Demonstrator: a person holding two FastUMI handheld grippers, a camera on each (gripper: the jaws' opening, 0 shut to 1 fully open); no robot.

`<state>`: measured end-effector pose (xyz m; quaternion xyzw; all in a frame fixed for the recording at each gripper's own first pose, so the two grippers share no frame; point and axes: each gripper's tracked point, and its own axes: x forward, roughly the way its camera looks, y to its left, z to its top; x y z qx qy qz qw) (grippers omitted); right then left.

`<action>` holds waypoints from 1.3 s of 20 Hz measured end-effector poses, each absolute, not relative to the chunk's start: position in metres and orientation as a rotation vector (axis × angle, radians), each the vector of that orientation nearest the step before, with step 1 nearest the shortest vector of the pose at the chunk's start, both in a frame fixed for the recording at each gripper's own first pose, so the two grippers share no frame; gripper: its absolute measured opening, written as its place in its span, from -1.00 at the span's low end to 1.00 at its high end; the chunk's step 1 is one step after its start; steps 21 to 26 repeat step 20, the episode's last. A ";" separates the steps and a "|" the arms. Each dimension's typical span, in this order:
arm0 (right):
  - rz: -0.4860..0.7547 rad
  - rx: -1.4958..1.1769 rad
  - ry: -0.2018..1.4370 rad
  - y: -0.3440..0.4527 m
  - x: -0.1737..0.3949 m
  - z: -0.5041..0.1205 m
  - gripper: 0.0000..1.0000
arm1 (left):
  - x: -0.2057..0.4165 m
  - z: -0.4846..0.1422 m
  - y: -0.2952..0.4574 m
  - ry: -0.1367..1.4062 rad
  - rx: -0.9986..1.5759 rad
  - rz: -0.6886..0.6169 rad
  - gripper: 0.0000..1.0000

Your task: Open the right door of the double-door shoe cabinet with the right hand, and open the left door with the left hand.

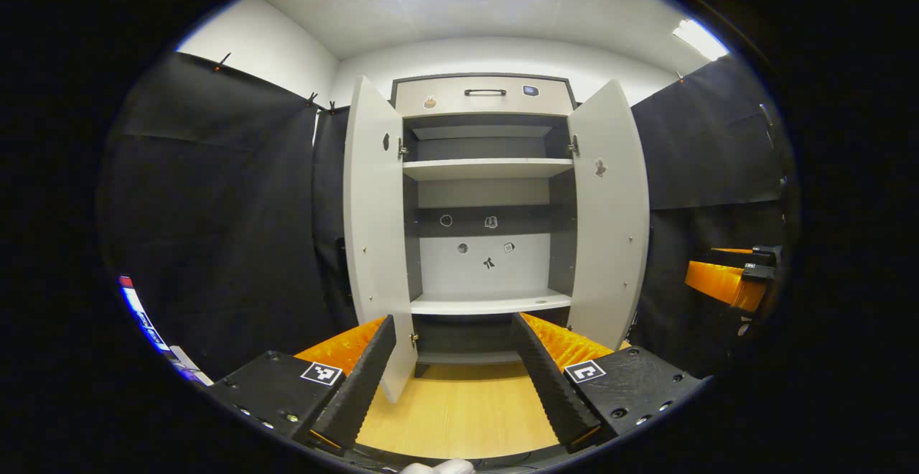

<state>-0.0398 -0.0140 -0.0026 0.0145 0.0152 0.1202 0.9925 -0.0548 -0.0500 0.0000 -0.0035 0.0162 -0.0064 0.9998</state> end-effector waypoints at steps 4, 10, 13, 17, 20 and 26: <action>0.214 0.034 0.039 -0.030 -0.046 -0.008 1.00 | -0.062 -0.001 -0.066 0.032 0.025 -0.012 0.92; 0.196 0.035 0.045 -0.040 -0.053 -0.011 1.00 | -0.069 0.000 -0.058 0.028 0.018 0.024 0.92; 0.201 0.033 0.047 -0.037 -0.055 -0.011 1.00 | -0.073 0.002 -0.051 0.020 0.010 0.040 0.92; 0.208 0.025 0.035 -0.030 -0.056 -0.008 1.00 | -0.075 0.003 -0.043 0.020 0.001 0.050 0.92; 0.214 0.025 0.032 -0.025 -0.057 -0.006 1.00 | -0.075 0.005 -0.037 0.017 -0.003 0.058 0.92; 0.214 0.025 0.032 -0.025 -0.057 -0.006 1.00 | -0.075 0.005 -0.037 0.017 -0.003 0.058 0.92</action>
